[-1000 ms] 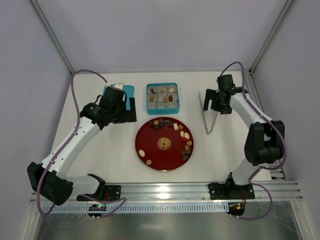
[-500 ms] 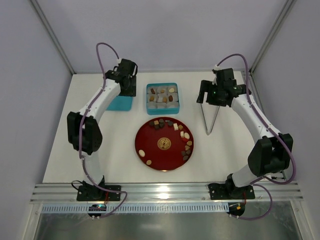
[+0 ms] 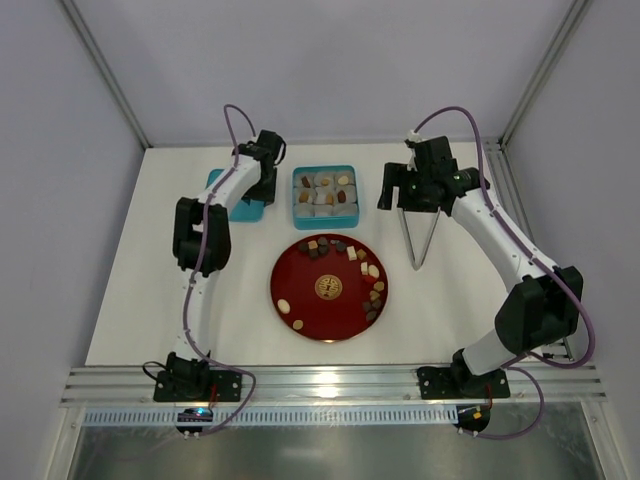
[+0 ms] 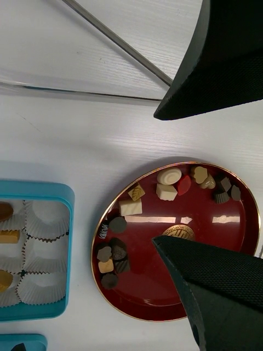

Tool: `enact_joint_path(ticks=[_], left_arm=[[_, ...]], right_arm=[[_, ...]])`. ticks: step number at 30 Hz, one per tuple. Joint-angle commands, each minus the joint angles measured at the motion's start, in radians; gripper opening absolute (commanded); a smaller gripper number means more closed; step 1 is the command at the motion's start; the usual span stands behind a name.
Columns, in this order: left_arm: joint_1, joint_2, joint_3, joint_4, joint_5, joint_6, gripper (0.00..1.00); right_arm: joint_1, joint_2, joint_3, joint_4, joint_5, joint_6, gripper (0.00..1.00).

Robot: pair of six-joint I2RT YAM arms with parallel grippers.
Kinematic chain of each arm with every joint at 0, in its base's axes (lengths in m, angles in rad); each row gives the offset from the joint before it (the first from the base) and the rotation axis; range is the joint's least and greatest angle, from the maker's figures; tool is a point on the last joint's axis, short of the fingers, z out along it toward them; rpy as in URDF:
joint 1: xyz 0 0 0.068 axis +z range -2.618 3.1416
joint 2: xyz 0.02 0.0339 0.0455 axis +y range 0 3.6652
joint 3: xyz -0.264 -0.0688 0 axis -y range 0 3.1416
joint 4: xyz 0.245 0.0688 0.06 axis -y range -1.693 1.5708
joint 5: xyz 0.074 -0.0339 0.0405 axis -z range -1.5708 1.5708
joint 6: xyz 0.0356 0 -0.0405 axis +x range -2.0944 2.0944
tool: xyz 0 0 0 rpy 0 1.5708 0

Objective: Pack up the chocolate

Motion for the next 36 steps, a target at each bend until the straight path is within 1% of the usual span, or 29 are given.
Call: enact_joint_path(ticks=[1, 9, 16, 23, 28, 29, 30, 31, 32, 36], left_arm=[[0.025, 0.026, 0.055, 0.035, 0.034, 0.020, 0.45], [0.032, 0.068, 0.077, 0.077, 0.077, 0.035, 0.40], [0.032, 0.094, 0.091, 0.075, 0.086, 0.037, 0.33], [0.033, 0.112, 0.104, 0.075, 0.086, 0.044, 0.22], [0.033, 0.132, 0.107, 0.077, 0.109, 0.040, 0.19], [0.033, 0.134, 0.109, 0.077, 0.109, 0.040, 0.17], [0.033, 0.138, 0.110, 0.077, 0.109, 0.040, 0.12], [0.032, 0.140, 0.109, 0.075, 0.111, 0.038, 0.08], [0.033, 0.137, 0.109, 0.075, 0.112, 0.038, 0.01], [0.033, 0.123, 0.103, 0.072, 0.137, 0.035, 0.00]], right_arm=[[0.011, -0.037, 0.001, 0.003, 0.017, 0.008, 0.86], [0.017, -0.028, 0.001, 0.006, 0.026, 0.005, 0.86], [0.017, -0.023, 0.001, 0.011, 0.026, 0.000, 0.86], [0.021, -0.015, -0.005, 0.017, 0.023, 0.002, 0.86], [0.026, -0.014, -0.008, 0.023, 0.024, 0.002, 0.85], [0.027, -0.011, -0.010, 0.023, 0.024, 0.002, 0.85], [0.027, -0.011, -0.008, 0.026, 0.023, 0.002, 0.85], [0.031, -0.006, -0.008, 0.027, 0.021, 0.003, 0.85], [0.034, 0.000, -0.007, 0.030, 0.020, 0.005, 0.85], [0.037, 0.023, 0.010, 0.052, -0.009, 0.014, 0.85]])
